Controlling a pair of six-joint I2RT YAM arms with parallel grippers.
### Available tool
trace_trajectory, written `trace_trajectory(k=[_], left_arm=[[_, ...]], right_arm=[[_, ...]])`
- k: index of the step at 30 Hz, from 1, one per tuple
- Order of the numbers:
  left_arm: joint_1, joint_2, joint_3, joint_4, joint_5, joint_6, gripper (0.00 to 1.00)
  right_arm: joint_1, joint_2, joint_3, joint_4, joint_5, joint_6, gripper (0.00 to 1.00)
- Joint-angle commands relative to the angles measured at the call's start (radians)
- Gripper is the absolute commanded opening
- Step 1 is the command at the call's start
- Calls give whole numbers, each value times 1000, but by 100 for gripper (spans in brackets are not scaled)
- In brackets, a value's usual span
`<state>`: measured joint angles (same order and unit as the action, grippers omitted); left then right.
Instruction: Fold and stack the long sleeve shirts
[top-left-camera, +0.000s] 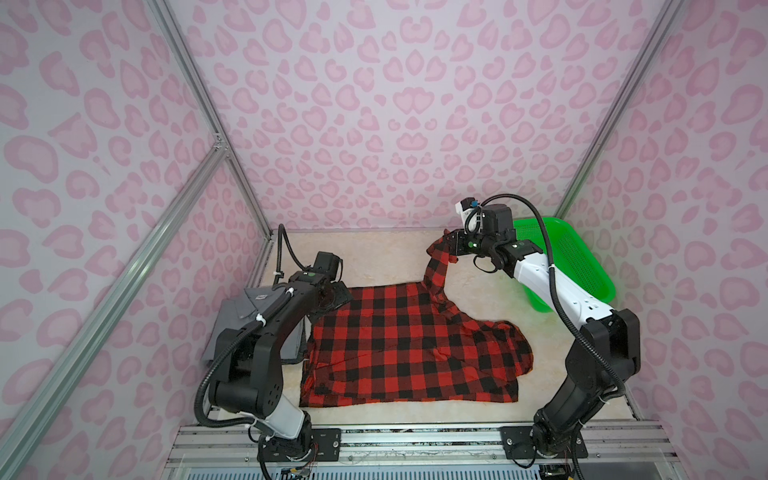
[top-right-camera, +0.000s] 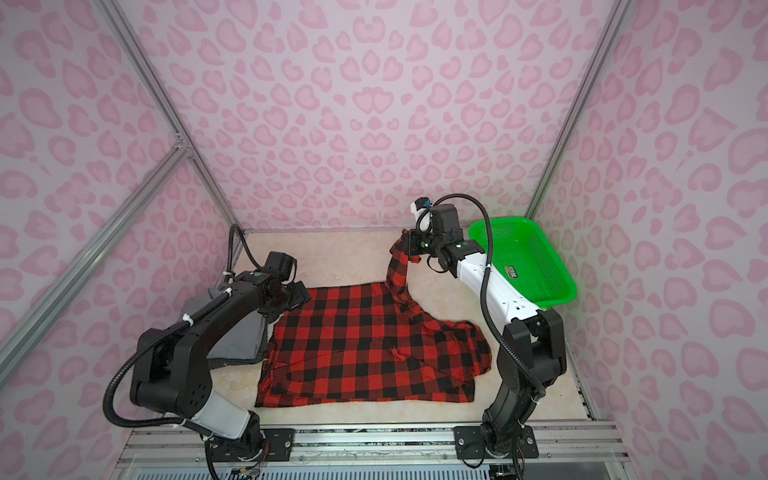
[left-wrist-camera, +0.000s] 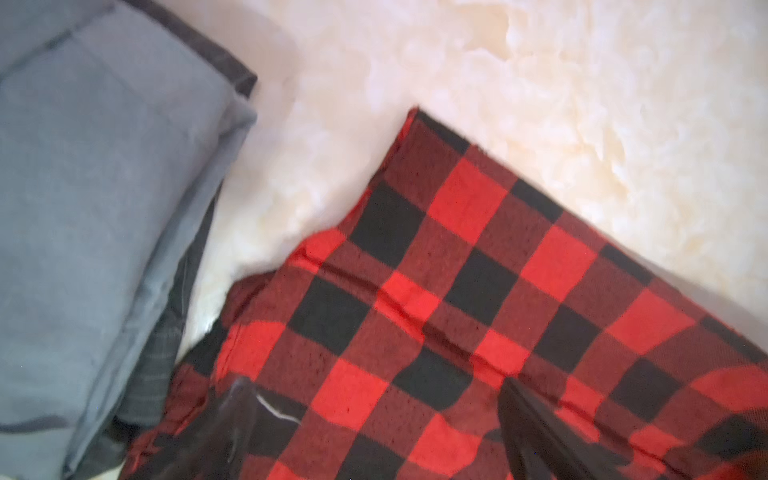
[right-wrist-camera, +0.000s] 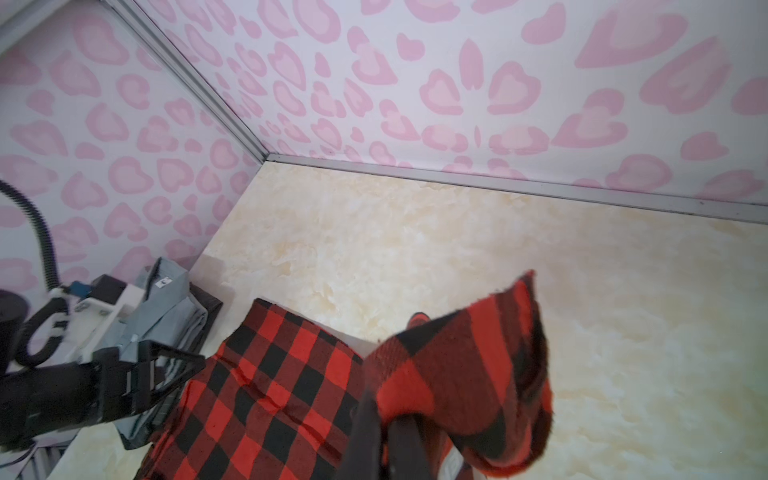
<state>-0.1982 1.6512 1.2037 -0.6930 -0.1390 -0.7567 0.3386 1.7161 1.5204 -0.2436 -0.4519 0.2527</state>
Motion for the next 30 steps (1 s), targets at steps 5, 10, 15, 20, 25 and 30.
trace_trajectory(k=[5, 10, 15, 20, 25, 30], left_arm=[[21, 240, 238, -106, -76, 33, 91], [27, 342, 332, -140, -123, 35, 86], [31, 418, 401, -159, -114, 49, 82], [30, 472, 452, -163, -108, 58, 77], [29, 517, 471, -160, -102, 59, 68], [29, 545, 471, -144, -90, 58, 59]], right_arm=[[-2, -15, -26, 111, -94, -16, 0], [-3, -51, -76, 143, -119, -21, 0], [-1, -81, -97, 158, -131, -17, 0], [5, -116, -133, 201, -148, 9, 0], [7, -145, -175, 247, -167, 40, 0], [8, -165, -193, 267, -181, 48, 0]])
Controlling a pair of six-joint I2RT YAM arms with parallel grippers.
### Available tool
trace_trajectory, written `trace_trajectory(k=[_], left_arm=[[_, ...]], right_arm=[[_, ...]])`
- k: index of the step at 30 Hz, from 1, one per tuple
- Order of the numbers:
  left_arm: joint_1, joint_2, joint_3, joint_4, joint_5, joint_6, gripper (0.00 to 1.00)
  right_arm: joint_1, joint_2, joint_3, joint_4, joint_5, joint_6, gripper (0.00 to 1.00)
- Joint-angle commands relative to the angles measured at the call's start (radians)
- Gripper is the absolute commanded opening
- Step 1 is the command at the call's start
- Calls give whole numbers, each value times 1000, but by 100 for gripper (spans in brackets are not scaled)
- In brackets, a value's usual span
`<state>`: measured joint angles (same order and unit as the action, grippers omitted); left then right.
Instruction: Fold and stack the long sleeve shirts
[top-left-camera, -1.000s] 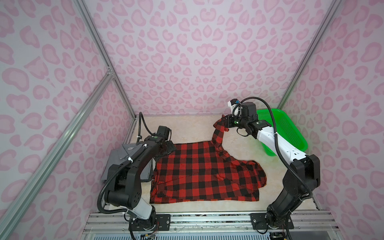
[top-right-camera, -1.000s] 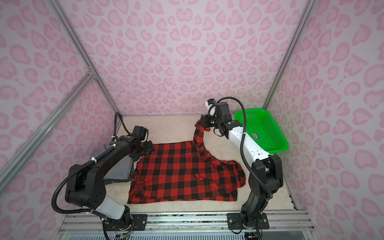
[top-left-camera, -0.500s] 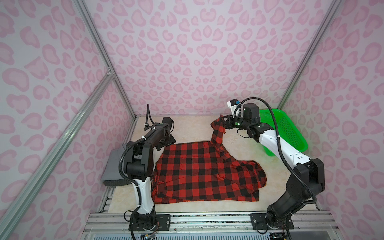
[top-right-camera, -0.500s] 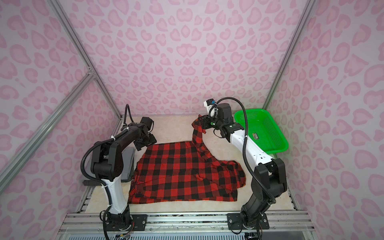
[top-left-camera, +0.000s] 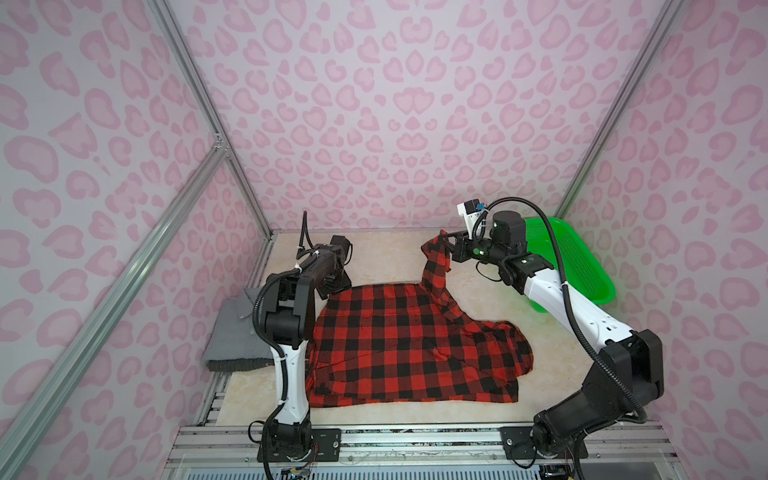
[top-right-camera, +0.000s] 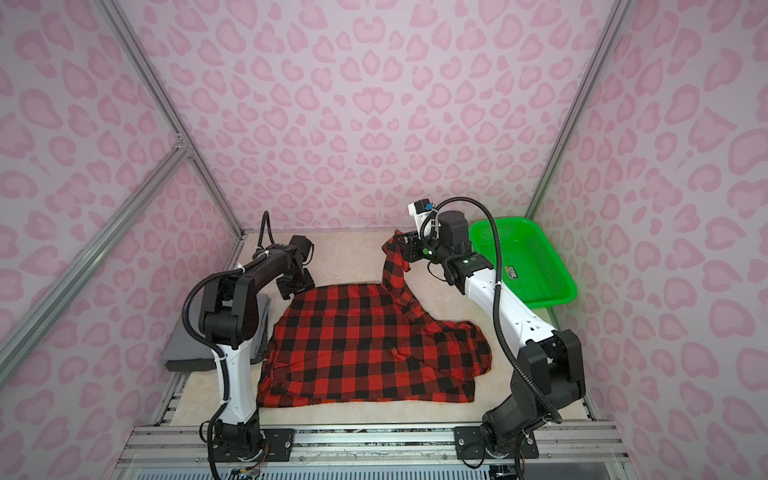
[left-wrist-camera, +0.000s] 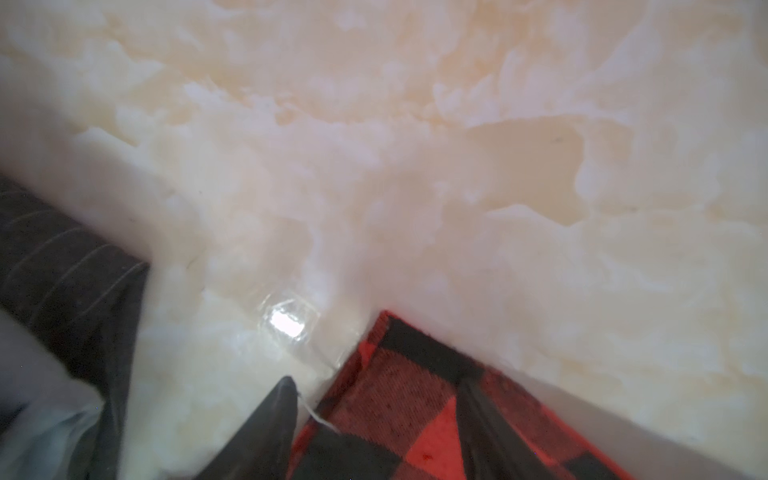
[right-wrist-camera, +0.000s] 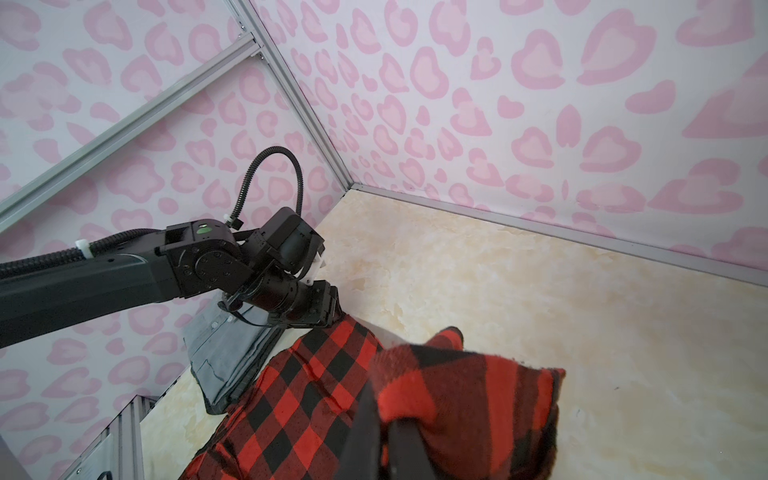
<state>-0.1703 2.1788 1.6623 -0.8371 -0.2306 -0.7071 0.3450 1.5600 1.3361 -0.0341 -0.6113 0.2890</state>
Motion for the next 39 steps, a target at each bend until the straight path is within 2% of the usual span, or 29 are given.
trace_trajectory(k=[1, 7, 13, 18, 22, 30, 39], left_arm=[[2, 22, 14, 1, 1, 8, 57], [2, 38, 19, 13, -18, 14, 38], [4, 18, 36, 23, -25, 29, 5], [7, -60, 31, 41, -40, 38, 4], [7, -176, -45, 108, -45, 40, 4], [4, -423, -285, 257, -74, 33, 4], [-23, -604, -579, 385, -80, -18, 4]], right_arm=[[2, -12, -13, 60, -25, 13, 0], [3, -31, -28, 69, -33, 15, 0], [-2, -23, -9, 59, -23, 4, 0], [-21, -5, 67, 7, -23, -30, 0], [-26, -10, 85, -36, -5, -65, 0], [-26, -74, -30, 7, 22, -36, 0], [-13, -228, -190, 65, 72, 14, 0]])
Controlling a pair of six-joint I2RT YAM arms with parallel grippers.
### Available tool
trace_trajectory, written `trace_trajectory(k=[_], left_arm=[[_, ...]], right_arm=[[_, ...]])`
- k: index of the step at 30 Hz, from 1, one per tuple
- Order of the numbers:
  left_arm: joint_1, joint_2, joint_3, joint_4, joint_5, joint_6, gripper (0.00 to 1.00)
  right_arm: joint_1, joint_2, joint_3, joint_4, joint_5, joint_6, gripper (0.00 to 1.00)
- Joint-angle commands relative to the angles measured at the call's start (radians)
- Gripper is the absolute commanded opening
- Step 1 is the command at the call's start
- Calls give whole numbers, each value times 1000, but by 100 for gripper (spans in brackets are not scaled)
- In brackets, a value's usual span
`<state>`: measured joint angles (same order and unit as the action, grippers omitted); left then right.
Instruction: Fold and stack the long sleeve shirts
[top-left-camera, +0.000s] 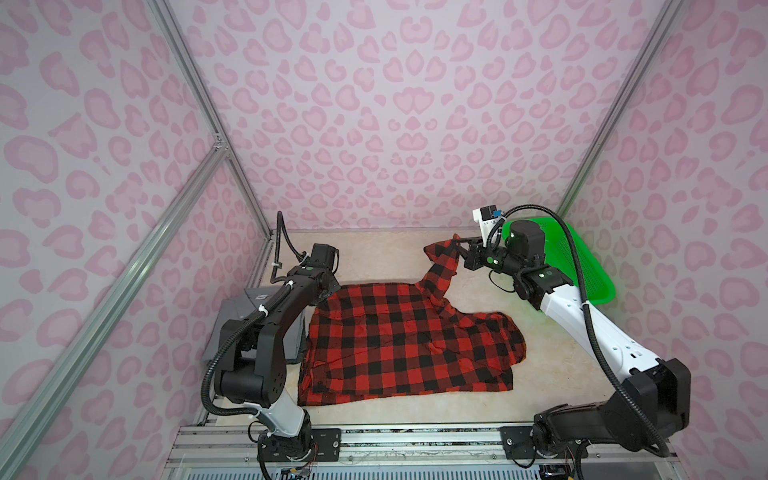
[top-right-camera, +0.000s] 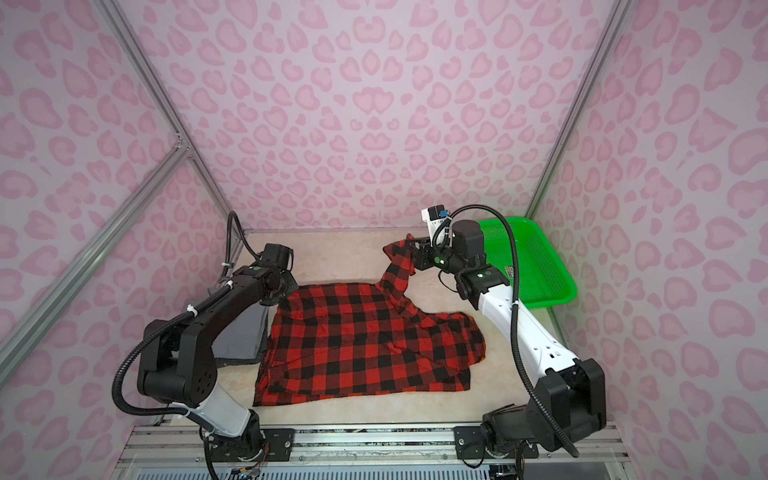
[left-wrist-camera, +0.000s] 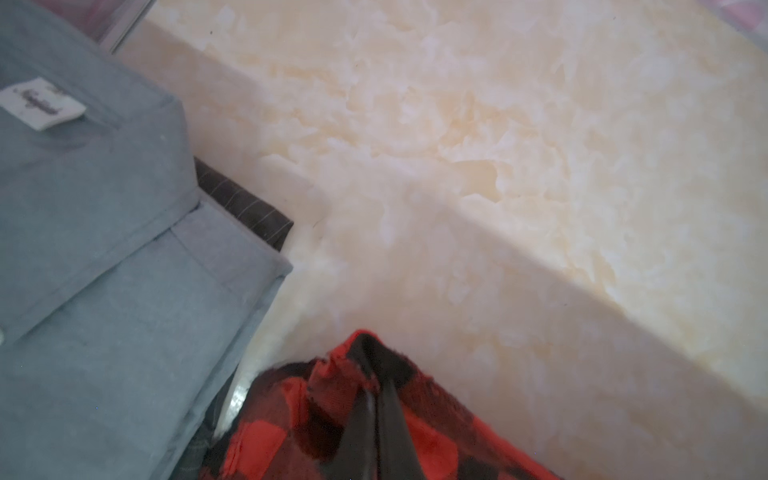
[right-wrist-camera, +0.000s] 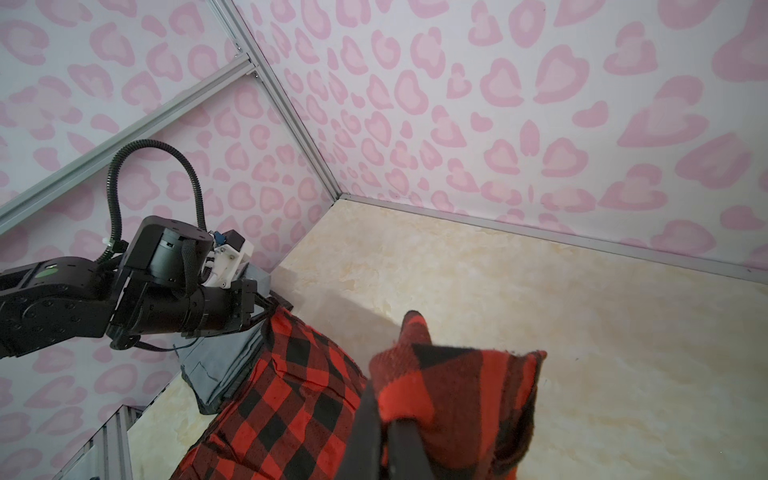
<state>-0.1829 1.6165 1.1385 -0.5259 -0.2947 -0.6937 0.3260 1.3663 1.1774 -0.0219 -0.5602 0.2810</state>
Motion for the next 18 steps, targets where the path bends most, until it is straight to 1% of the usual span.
trace_trajectory(k=[1, 8, 10, 14, 18], left_arm=[[-18, -61, -79, 89, -19, -38, 4], [-111, -219, -255, 151, -148, -60, 4], [-125, -257, -303, 158, -180, -74, 4], [-138, -338, -415, 198, -190, -93, 4], [-146, -376, -496, 208, -192, -114, 4]], right_arm=[[11, -54, -47, 51, 25, 21, 0], [72, -199, -172, -4, 81, -11, 0], [94, -247, -218, -16, 94, -16, 0], [130, -327, -273, -81, 143, -42, 0], [160, -393, -313, -139, 154, -46, 0]])
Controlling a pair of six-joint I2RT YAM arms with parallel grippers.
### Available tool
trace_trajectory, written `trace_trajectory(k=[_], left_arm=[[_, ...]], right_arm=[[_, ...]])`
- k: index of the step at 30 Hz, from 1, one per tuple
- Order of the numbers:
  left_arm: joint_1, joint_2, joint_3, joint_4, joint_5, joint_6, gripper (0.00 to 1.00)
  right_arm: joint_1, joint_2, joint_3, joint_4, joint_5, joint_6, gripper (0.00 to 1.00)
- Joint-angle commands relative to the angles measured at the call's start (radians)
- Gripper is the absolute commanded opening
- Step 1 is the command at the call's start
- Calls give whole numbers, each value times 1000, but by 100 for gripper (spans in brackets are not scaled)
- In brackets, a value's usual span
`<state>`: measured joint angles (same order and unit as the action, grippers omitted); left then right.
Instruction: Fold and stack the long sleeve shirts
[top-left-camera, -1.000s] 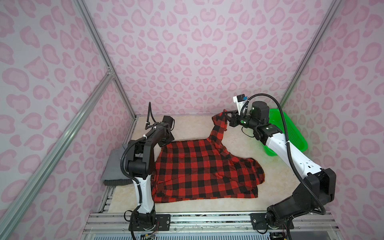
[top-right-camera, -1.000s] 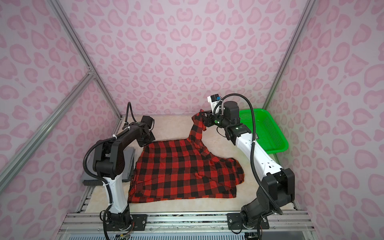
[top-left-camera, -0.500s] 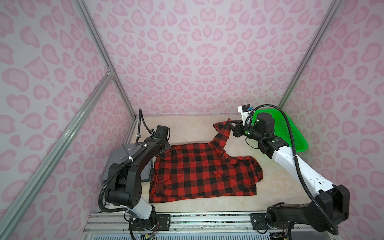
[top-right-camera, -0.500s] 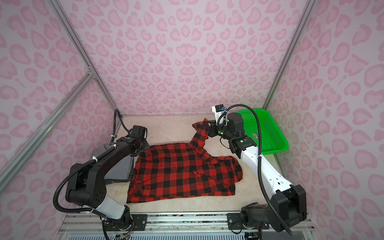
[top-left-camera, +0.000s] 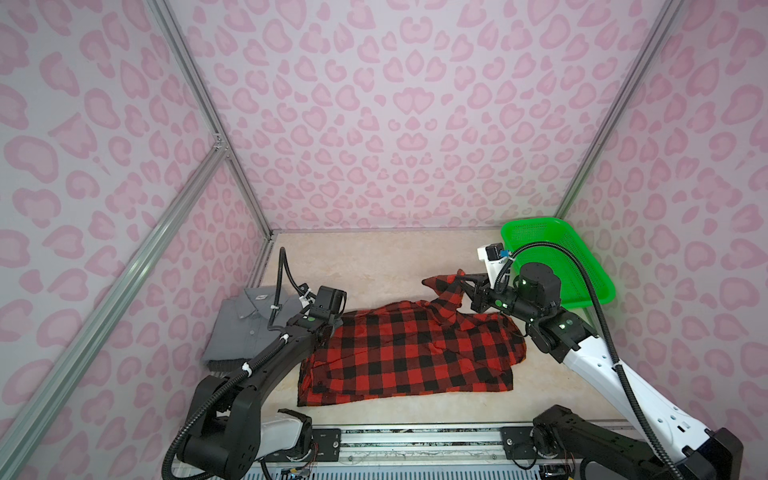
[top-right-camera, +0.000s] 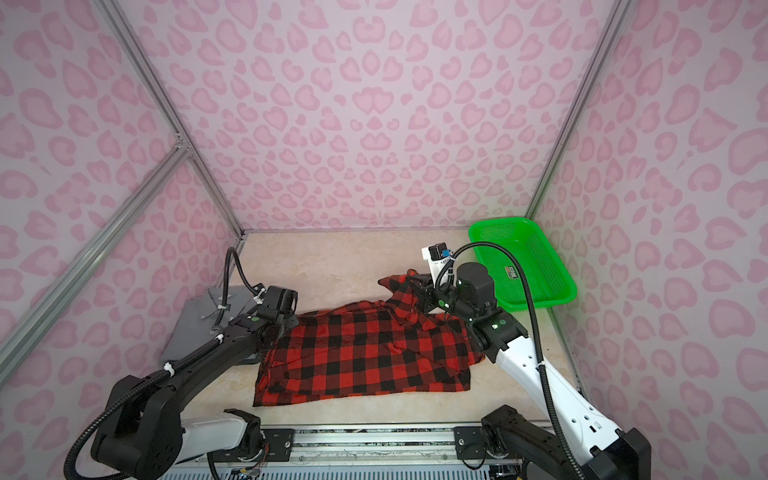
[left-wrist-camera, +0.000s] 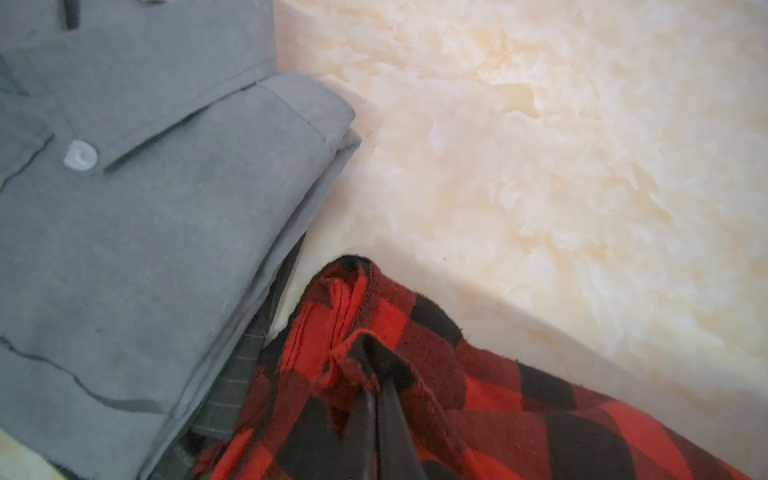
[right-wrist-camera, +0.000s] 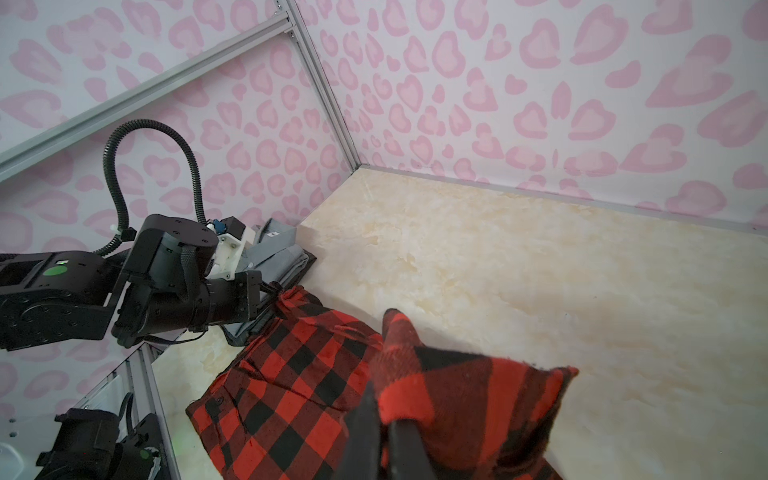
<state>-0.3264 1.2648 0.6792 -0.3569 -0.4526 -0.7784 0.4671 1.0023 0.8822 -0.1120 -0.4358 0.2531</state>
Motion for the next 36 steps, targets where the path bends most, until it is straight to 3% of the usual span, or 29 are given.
trace_trajectory(k=[1, 12, 16, 18, 21, 24, 26, 28, 32, 36], left_arm=[[-3, -35, -54, 45, -29, -31, 4], [-35, -160, -163, -23, 31, -89, 15], [-40, -204, -173, -77, 47, -113, 40], [-40, -216, -167, -106, 67, -124, 53], [-41, -227, -139, -153, 72, -122, 63], [-43, -215, -109, -165, 94, -103, 66], [-42, -197, -91, -170, 95, -98, 67], [-43, -186, -77, -173, 94, -92, 68], [-42, -185, -70, -156, 95, -71, 68], [-42, -164, -54, -159, 107, -61, 69]], right_arm=[[29, -43, -24, -71, 45, -21, 0], [177, -148, -57, -324, 278, -6, 0], [305, -159, -75, -386, 410, 34, 2], [343, -164, -90, -409, 434, 76, 8], [386, -174, -138, -426, 460, 174, 22], [439, -188, -236, -347, 397, 297, 38], [476, -193, -283, -310, 376, 349, 44], [491, -203, -281, -353, 430, 379, 48], [447, -224, -234, -474, 559, 367, 60], [311, -162, -246, -406, 391, 328, 62]])
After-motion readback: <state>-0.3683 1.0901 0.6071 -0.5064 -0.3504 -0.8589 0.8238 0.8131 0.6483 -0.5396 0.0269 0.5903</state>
